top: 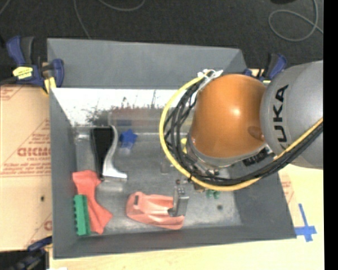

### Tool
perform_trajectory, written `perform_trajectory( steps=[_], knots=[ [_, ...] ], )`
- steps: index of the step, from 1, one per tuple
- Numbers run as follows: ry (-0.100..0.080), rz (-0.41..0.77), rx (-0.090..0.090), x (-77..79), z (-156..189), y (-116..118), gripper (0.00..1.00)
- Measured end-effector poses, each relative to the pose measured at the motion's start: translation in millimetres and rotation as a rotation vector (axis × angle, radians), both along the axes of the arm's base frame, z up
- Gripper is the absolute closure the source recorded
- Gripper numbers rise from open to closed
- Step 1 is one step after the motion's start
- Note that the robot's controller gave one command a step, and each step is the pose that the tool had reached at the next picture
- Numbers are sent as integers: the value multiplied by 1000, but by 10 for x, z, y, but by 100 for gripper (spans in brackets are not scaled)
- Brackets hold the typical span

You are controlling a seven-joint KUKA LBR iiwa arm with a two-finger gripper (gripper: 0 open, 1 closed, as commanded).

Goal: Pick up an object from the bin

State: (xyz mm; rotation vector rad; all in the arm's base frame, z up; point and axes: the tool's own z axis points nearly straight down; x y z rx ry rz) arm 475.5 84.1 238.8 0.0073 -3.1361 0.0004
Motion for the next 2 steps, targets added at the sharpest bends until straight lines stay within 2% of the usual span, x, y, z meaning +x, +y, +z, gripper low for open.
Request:
perform_trajectory(
  steps=[1,2],
  knots=[
    [-8,-3,1,14,42,-5,0],
    [-13,48,1,17,-426,22,0]
  ],
)
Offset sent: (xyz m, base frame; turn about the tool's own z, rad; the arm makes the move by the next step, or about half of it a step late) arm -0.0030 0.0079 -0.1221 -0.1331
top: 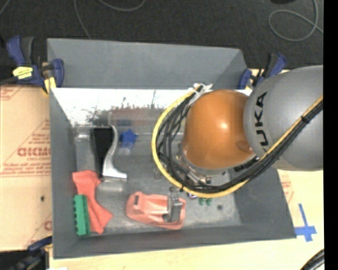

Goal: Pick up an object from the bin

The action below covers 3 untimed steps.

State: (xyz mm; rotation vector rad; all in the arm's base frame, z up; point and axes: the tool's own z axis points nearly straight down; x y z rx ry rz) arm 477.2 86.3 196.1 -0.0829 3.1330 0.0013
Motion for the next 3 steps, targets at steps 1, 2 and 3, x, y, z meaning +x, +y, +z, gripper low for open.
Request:
perform_trajectory(
  steps=[1,2,3],
  knots=[
    [2,61,-1,-9,-554,63,0],
    [-11,212,-1,-11,-987,6,0],
    [-21,181,4,52,-1125,-104,0]
  ],
)
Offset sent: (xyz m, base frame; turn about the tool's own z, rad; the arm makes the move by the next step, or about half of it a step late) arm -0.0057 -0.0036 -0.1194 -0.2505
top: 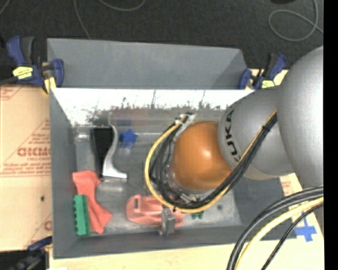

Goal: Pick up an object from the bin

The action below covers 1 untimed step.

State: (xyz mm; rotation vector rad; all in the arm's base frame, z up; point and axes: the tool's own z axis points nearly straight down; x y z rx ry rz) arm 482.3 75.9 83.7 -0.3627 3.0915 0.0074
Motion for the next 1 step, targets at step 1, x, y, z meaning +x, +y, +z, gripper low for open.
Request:
perform_trajectory(
  steps=[1],
  knots=[
    [-4,196,-6,74,-90,-36,100]
  ],
)
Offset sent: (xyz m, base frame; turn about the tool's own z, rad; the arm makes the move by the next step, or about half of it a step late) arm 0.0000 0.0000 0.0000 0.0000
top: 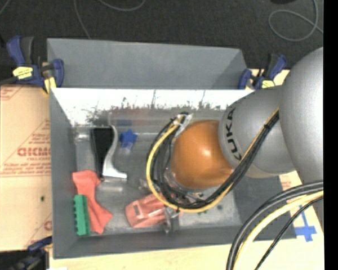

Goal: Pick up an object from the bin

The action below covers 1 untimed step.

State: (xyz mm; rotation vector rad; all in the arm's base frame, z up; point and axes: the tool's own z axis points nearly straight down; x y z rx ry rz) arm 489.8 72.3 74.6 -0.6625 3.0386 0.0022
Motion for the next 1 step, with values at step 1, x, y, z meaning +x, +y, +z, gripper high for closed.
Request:
perform_trajectory(
  steps=[1],
  knots=[
    [0,-3,0,1,-1,-3,100]
  ],
)
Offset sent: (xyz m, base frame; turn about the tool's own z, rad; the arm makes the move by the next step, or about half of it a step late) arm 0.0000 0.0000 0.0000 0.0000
